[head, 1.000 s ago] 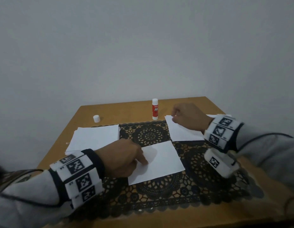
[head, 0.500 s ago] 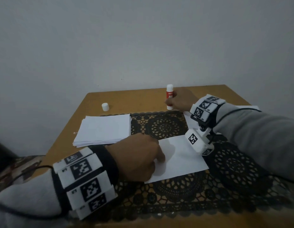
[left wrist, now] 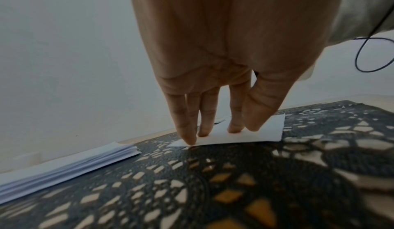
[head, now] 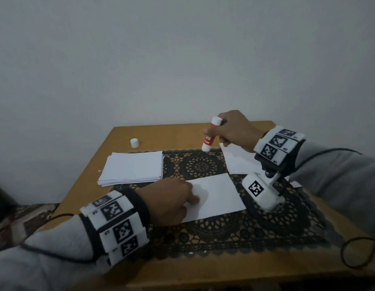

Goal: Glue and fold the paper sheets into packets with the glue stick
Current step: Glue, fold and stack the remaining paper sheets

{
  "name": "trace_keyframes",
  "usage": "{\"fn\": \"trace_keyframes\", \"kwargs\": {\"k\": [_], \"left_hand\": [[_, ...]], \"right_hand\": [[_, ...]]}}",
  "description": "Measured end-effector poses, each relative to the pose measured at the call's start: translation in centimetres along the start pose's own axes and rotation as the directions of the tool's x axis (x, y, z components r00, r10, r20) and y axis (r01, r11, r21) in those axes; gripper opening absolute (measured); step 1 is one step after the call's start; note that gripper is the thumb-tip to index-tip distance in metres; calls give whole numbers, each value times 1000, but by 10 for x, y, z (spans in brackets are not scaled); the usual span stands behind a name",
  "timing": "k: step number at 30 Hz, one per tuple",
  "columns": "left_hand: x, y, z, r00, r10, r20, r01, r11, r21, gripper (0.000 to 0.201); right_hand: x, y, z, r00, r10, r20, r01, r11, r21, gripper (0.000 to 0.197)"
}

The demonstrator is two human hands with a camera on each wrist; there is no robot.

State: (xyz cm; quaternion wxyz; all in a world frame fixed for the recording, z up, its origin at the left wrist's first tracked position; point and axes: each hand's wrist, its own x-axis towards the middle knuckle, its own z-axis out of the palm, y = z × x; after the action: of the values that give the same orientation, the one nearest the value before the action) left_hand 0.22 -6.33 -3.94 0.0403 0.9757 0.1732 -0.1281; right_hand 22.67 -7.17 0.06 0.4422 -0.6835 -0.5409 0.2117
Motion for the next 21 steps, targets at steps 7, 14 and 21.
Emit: {"fn": "trace_keyframes", "kwargs": {"k": [7,14,21], "left_hand": [[-2,4,-1,999,-32,15,32,999,7,50],[-3,3,2,999,-25,19,25,999,36,52],[-3,3,2,1000,-18,10,18,999,38,51]], "right_hand": [[-11,-4,7,999,31,17,-34,985,169,27],[-13,9,20,997,-73,-16,72,997,-29,38],[-10,12,26,989,-131,-72,118,980,-161,46]]}}
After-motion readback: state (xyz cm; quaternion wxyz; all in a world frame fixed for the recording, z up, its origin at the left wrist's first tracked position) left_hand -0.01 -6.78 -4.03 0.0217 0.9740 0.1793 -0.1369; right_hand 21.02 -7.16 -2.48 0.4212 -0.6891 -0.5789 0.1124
